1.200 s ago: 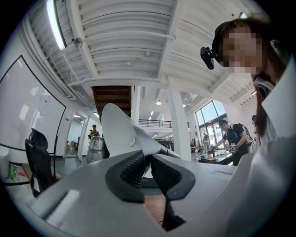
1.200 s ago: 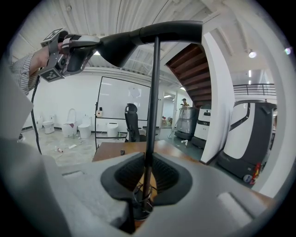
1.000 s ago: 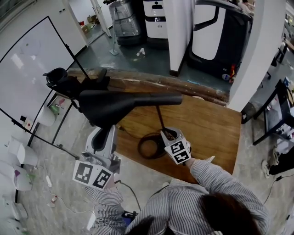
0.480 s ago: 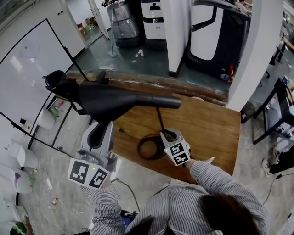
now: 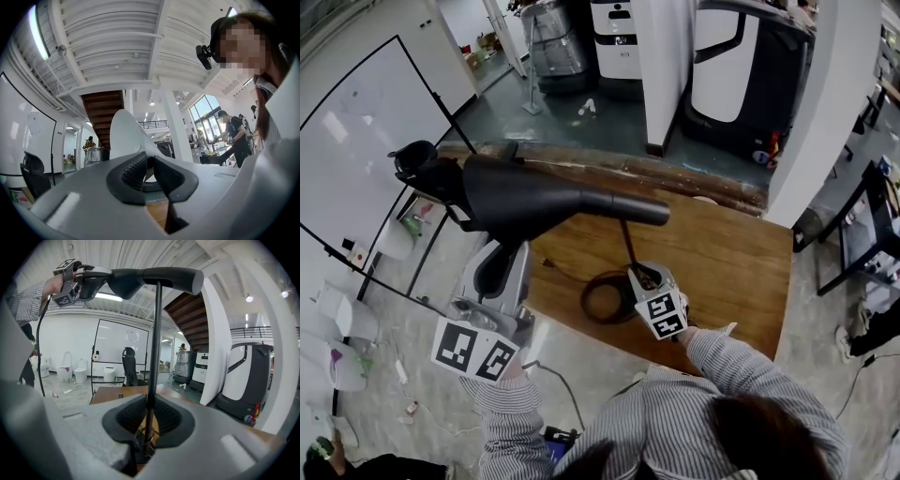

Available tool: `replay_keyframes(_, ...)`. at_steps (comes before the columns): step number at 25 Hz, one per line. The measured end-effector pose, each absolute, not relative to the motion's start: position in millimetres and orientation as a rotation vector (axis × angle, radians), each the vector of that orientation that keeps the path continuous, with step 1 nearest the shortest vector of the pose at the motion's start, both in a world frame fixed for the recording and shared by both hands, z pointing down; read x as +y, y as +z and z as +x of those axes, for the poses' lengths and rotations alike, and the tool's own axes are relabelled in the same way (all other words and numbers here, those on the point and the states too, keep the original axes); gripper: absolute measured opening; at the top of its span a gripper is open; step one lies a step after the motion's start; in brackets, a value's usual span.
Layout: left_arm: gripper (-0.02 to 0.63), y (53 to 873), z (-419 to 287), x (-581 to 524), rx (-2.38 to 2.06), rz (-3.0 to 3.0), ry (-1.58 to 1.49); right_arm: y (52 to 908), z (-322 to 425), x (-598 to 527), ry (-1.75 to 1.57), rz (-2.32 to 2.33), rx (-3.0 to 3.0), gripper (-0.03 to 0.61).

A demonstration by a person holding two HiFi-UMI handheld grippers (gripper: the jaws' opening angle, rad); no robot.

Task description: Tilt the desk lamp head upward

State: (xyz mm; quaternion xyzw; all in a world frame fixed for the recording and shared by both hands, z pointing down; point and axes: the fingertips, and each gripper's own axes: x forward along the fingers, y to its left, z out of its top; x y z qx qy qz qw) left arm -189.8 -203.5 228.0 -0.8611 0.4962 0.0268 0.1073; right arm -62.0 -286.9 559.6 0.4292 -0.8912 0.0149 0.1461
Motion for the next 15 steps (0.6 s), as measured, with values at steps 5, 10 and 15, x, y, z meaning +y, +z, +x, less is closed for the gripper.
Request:
replay_keyframes(5,0.044,230.0,-194.5,-202.2,1.463,-2.529,0.087,559.6,-65.2,-286.8,0.042,1.221,-2.568,0.048)
replay_keyframes(10,0.046,230.0,-193.7,-199.8,1.472,-2.512,0.115,559.9,-65.0,-286.0,0.044,1.188,-2.572,0.048)
replay_keyframes(15,0.049,229.7,-196.2,-198.5,1.506,-2.507,0.257,559.8,-63.7,-286.0,0.055,1.125,-2.594,0.048)
